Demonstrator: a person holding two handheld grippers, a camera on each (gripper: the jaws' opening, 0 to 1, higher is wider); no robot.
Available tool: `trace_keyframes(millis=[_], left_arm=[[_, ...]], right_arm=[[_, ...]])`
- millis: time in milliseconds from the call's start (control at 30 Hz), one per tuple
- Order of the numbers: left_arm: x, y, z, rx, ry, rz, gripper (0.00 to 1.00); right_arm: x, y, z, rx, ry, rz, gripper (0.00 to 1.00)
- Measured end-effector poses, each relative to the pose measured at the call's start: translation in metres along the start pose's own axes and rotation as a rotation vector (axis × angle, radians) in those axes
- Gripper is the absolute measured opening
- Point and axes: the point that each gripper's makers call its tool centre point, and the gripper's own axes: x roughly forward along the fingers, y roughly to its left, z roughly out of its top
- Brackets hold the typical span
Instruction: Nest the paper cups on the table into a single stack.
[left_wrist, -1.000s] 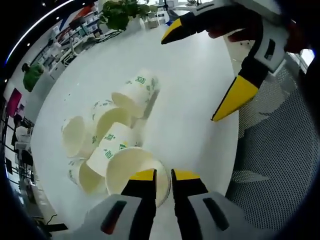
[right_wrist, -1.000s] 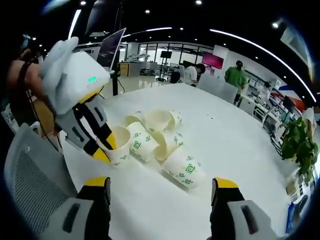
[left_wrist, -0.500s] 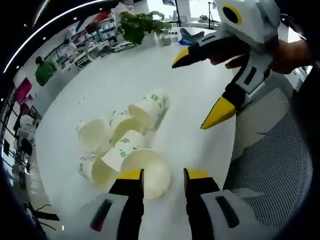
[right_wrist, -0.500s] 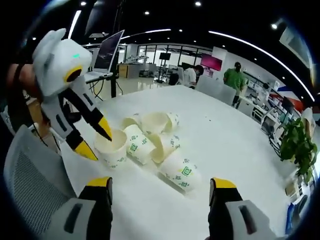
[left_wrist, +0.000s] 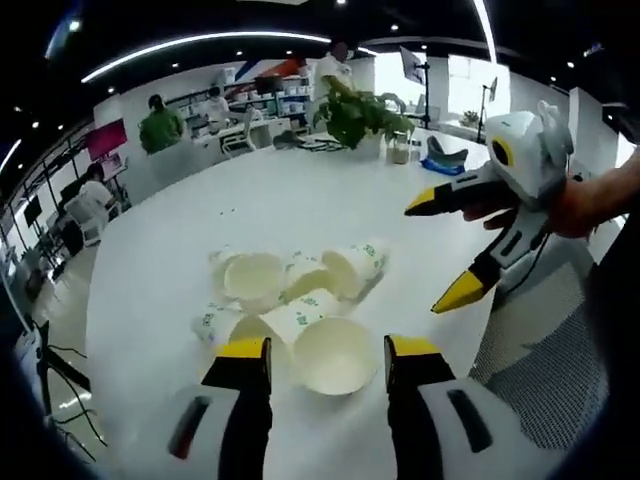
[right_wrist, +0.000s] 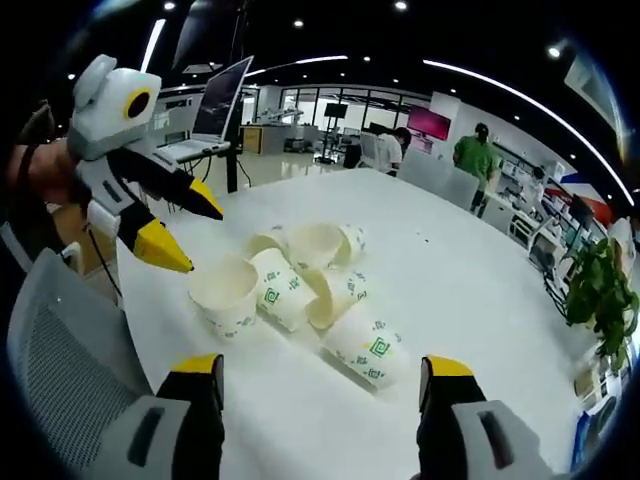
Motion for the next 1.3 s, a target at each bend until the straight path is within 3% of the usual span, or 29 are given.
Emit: trace_keyframes(millis=[100,233,633,900,1100,1300], left_arm=[[-0.004,0.003,0.0,-0.022,-0.017,0.02,0.47],[-0.008,0.022,0.0,-0.03,-0.043,0.071,0.5],[-0.025,0.027,-0.009,-0.096,-0.075,0.107,0.54],[-0.031,0.029,-0.019,-0.123,-0.078,0.12,0.55],[-0.037,0.029,-0.027,-0.095,-0.062,0.137,0.56],[-0.042,0.028,-0.032,-0.099,-0.06,0.141,0.55]], right_arm=[[0.0,-0.002,0.002,0.012,-0.006,-0.003,0.8],[0.002,0.0,0.004,-0.002,0.001,0.008,0.8],[0.007,-0.008,0.018,-0.028,0.003,0.009,0.76],[0.022,-0.02,0.038,-0.023,-0.001,0.016,0.71],[0.035,-0.028,0.057,0.121,0.001,0.036,0.65],[0.056,-0.033,0.072,0.178,0.056,0.089,0.63]])
